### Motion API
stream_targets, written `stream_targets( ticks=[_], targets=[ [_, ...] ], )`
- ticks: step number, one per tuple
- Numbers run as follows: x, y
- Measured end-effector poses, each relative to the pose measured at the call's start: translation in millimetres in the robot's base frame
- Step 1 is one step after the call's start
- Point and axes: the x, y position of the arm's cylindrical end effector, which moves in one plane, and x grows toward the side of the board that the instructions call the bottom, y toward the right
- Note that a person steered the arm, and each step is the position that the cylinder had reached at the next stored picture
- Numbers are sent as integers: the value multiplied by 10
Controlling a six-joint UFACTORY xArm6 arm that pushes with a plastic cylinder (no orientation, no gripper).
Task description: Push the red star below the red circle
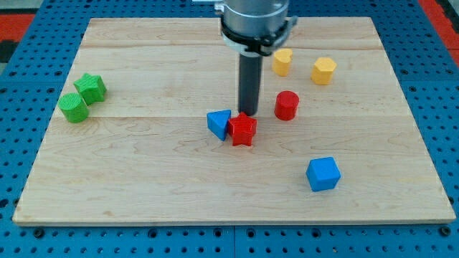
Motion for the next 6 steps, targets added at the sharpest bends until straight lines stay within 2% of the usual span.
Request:
stream_targets(
  ticks=[1,2,5,6],
  targets=[
    [-21,-498],
    [310,-624],
    [588,186],
    [352,302]
  ],
)
